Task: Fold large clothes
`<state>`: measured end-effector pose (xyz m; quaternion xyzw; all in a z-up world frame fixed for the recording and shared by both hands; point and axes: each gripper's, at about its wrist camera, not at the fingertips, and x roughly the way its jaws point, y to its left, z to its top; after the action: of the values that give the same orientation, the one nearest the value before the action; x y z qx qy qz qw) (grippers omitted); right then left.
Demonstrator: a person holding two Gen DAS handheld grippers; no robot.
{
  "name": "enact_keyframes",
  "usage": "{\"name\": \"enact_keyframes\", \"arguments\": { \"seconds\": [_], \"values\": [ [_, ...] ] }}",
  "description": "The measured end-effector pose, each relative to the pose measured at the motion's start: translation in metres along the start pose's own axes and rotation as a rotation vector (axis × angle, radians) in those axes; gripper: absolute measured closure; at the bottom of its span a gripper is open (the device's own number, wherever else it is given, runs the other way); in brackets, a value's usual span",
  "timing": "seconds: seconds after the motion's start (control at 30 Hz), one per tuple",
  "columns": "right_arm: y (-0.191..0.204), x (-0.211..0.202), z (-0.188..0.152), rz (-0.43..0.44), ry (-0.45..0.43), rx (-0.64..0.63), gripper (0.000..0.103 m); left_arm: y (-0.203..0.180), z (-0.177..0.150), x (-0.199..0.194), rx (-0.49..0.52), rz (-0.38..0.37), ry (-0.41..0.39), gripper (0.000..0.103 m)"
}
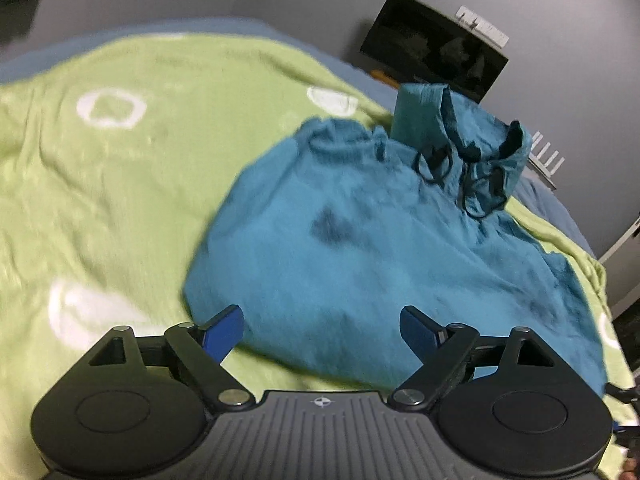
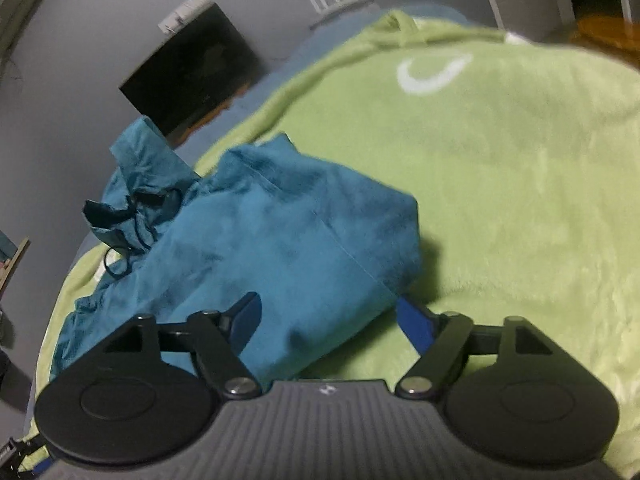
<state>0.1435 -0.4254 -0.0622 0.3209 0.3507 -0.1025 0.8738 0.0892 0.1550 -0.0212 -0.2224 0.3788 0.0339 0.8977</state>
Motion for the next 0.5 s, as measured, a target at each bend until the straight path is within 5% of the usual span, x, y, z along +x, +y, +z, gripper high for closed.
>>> {"name": "enact_keyframes", "arguments": {
  "seconds": [0.2,0.5],
  "values": [
    [-0.015,0.033,0.004,0.028,0.112,0.114,0.028,0.018,-0.003,0.032,-0.121,-0.003,0.151,0.015],
    [-0.017,0.056,0.006,0.076,0.058,0.159,0.024,0.028,0.000,0.060,-0.178,-0.019,0.091,0.012]
  ]
}}
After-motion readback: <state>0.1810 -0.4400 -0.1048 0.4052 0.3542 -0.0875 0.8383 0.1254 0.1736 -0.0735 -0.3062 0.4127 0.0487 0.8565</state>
